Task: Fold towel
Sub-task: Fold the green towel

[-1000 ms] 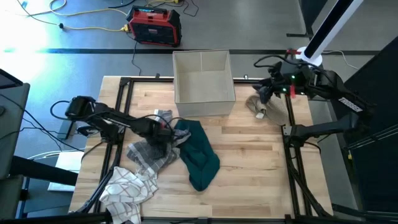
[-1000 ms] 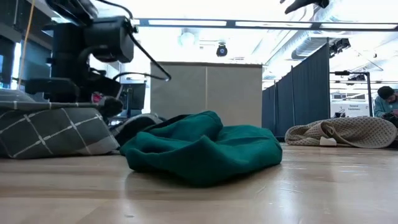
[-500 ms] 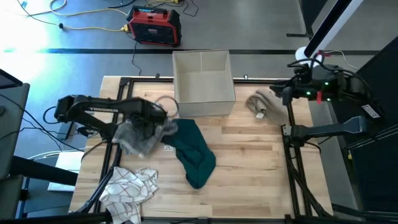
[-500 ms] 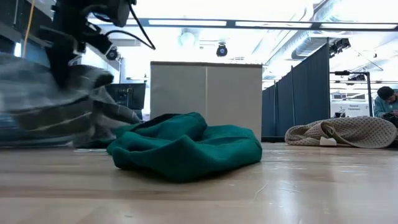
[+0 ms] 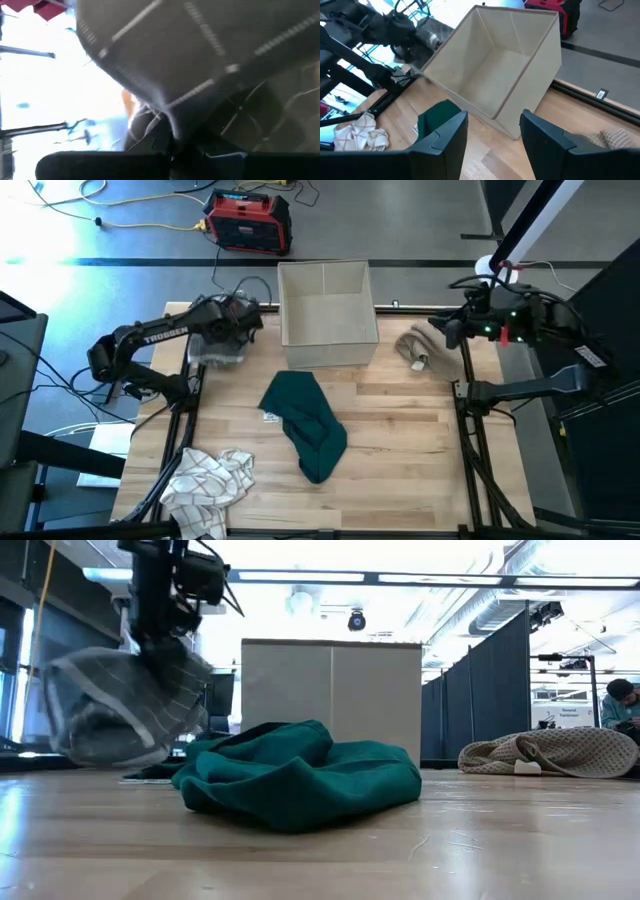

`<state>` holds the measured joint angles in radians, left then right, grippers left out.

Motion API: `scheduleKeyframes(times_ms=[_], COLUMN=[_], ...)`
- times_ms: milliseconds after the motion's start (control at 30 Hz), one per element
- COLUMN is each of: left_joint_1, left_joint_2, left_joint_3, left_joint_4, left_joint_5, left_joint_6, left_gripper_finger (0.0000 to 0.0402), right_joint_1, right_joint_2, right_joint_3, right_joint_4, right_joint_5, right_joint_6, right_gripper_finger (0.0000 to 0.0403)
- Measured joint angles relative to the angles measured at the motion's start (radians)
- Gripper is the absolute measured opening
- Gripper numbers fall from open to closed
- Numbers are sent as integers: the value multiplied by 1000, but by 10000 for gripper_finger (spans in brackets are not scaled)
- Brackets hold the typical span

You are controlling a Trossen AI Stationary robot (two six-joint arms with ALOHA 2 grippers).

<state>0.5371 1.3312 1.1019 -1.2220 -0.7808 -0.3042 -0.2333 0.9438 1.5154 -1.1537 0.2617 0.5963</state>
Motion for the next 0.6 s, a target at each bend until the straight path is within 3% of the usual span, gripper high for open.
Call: scheduleKeyframes(times_ms=[100, 233, 433, 600], left_joint_1=[37, 60, 59, 6], left_joint_2=[0, 3, -15, -54], left_joint_3=[0, 0, 13, 123], left_joint_4=[133, 205, 165, 48], left_joint_5=[110, 129, 138, 156], left_joint_6=[88, 107, 97, 25], left_gripper_finger=[55, 106, 180, 205], right_joint_1=[0, 0, 0, 0], right_joint_2=[0, -1, -1, -1], right_joint_3=[0, 0, 0, 0], right_joint_4=[-18, -28, -44, -71], right_joint_5=[-1, -3, -4, -4], right_joint_6=[7, 31, 31, 25], right_gripper_finger=[167, 167, 167, 167])
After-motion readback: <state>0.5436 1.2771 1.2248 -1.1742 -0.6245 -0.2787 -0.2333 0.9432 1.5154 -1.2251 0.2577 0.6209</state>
